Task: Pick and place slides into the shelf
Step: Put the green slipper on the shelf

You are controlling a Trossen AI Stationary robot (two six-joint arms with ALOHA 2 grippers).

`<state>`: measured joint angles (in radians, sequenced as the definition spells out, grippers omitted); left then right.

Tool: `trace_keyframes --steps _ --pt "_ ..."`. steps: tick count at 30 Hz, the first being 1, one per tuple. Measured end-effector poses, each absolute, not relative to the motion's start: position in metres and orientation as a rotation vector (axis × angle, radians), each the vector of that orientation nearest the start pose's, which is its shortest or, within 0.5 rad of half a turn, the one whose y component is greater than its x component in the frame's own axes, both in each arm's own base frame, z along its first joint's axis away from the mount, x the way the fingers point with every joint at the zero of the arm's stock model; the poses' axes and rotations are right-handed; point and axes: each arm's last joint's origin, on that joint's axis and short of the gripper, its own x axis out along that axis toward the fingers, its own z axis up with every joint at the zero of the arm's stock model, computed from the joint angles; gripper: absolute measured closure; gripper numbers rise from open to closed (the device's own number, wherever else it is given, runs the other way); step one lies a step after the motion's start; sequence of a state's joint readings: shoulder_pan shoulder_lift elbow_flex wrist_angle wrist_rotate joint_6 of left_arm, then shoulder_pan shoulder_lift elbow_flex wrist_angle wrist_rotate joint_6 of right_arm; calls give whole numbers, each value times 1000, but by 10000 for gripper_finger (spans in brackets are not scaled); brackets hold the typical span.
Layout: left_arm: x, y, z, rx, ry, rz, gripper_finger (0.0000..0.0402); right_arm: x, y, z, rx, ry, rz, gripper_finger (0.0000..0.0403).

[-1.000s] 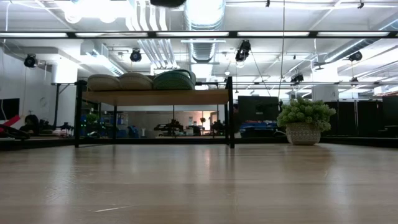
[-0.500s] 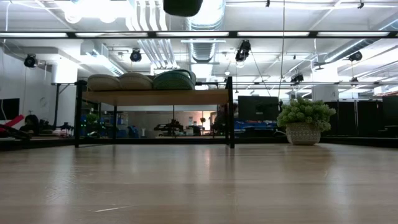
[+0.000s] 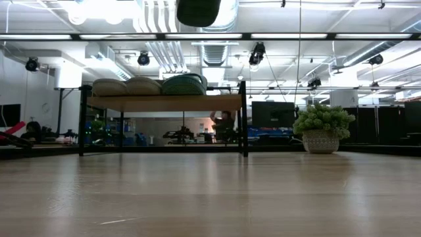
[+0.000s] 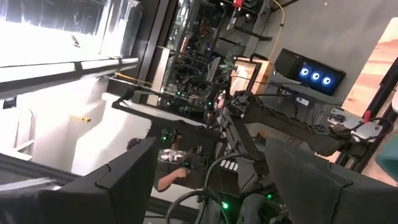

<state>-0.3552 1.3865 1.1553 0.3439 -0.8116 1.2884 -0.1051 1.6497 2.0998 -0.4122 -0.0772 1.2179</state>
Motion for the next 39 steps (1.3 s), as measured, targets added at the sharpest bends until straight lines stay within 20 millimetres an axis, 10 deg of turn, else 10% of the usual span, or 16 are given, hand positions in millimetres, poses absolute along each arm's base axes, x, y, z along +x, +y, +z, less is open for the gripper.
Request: trace_keyframes --steps 26,39 --pt "268 -144 387 1266 23 261 351 331 -40 513 1311 155 9 128" --pt "262 -156 387 1366 -31 190 351 292 -78 518 1260 196 -94 145"
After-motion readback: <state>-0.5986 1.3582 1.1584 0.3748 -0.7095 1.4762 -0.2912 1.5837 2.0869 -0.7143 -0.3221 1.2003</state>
